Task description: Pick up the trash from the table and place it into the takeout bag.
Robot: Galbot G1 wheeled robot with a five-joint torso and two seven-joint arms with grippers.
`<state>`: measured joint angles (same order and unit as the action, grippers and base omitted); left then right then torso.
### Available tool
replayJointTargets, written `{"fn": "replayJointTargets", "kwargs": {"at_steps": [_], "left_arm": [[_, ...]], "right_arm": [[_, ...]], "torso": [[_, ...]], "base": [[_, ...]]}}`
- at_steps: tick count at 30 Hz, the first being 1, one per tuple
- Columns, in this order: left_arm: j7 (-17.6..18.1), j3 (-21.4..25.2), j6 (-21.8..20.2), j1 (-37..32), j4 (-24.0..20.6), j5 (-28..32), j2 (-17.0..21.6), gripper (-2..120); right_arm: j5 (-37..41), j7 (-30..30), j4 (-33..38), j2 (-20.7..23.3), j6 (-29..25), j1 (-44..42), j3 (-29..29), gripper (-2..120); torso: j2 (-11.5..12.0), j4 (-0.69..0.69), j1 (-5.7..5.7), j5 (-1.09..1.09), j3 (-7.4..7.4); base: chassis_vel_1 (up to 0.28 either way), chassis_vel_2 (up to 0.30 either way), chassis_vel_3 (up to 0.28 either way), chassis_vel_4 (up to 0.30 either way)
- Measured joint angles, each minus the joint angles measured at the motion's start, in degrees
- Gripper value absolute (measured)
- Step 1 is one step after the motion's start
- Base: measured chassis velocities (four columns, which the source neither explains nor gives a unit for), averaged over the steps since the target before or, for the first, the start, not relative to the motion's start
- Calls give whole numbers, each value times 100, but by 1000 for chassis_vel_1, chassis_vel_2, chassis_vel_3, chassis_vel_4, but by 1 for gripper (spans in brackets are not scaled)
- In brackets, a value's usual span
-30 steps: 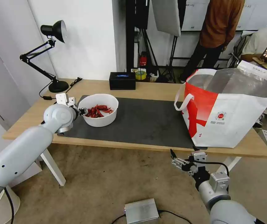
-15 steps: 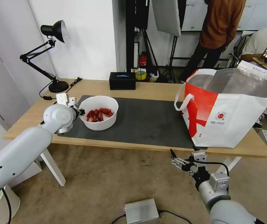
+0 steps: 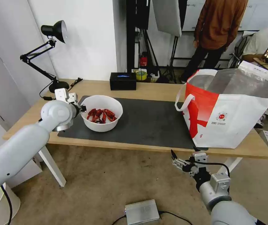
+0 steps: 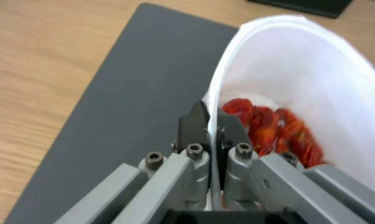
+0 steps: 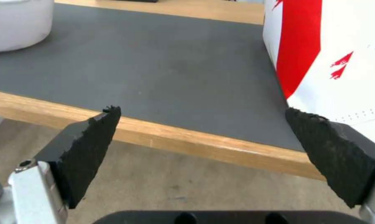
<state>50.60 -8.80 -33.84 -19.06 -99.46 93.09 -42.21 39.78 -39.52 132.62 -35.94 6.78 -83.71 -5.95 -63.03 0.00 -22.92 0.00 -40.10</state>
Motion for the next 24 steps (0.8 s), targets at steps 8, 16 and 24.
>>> {"fn": "replayJointTargets", "kwargs": {"at_steps": [8, 16, 24], "left_arm": [[228, -56, 17, 537, -451, 418, -48, 0], [379, -320, 26, 1142, -655, 825, -125, 0], [476, -816, 39, 2127, -533, 1233, -401, 0]], "right_arm": [[0, 0, 0, 0, 0, 0, 0, 100], [0, 0, 0, 0, 0, 0, 0, 100], [0, 0, 0, 0, 0, 0, 0, 100]], "torso": [[0, 0, 0, 1, 0], [0, -1, 0, 0, 0], [0, 0, 0, 0, 0]], "base": [[0, 0, 0, 0], [0, 0, 0, 0], [0, 0, 0, 0]]}}
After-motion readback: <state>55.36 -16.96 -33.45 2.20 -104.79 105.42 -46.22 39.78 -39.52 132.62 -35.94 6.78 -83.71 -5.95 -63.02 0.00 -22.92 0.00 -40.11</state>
